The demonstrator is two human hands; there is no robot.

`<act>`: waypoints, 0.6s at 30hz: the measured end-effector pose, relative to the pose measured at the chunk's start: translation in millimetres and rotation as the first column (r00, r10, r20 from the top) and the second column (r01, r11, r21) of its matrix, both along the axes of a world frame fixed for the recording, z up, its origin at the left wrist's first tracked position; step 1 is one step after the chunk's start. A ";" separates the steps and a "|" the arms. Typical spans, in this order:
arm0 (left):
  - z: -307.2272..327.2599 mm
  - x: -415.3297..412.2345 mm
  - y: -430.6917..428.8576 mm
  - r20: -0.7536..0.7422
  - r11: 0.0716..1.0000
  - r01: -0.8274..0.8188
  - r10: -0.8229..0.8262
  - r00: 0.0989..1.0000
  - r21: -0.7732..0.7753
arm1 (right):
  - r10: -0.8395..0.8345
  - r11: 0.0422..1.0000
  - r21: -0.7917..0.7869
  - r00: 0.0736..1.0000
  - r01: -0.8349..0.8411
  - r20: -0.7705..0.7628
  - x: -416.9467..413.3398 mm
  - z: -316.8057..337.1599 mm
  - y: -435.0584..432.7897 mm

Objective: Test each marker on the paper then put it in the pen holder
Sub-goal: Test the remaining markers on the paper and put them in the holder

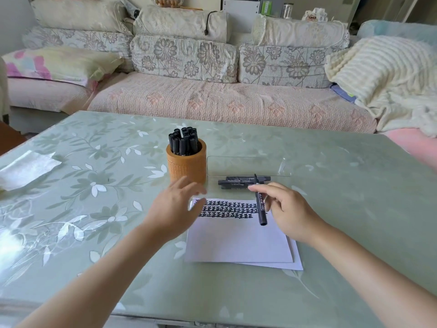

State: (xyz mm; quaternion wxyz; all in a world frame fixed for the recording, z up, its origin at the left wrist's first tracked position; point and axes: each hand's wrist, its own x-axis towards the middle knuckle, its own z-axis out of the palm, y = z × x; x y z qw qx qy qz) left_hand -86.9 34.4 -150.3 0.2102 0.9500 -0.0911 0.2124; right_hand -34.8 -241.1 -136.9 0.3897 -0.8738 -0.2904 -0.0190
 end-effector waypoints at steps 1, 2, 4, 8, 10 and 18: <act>0.4 -3.5 -8.3 -0.016 0.998 0.067 -0.067 0.998 -0.004 | -0.018 1.000 0.003 1.000 0.018 0.017 -0.6 -1.3 -1.1; -1.1 -7.0 -16.8 -0.037 0.991 0.131 -0.131 0.991 0.002 | -0.035 0.999 0.011 0.999 0.034 0.023 -1.8 -3.0 -2.7; -5.7 -13.1 -33.7 -0.068 0.971 0.238 -0.236 0.969 0.033 | -0.038 0.997 0.064 0.999 0.037 0.008 -4.9 -6.7 -4.8; -20.4 -19.6 -53.9 -0.081 0.929 0.353 -0.346 0.935 0.109 | -0.047 0.929 0.345 0.966 0.136 -0.255 -9.2 -10.7 -5.1; -27.7 -21.4 -57.4 -0.064 0.923 0.350 -0.344 0.937 0.161 | -0.032 0.902 0.388 0.925 0.190 -0.378 -6.5 -14.7 -5.7; -34.8 -19.7 -59.7 -0.067 0.918 0.340 -0.333 0.941 0.204 | -0.148 0.880 0.337 0.867 0.335 -0.475 2.6 -28.2 -2.2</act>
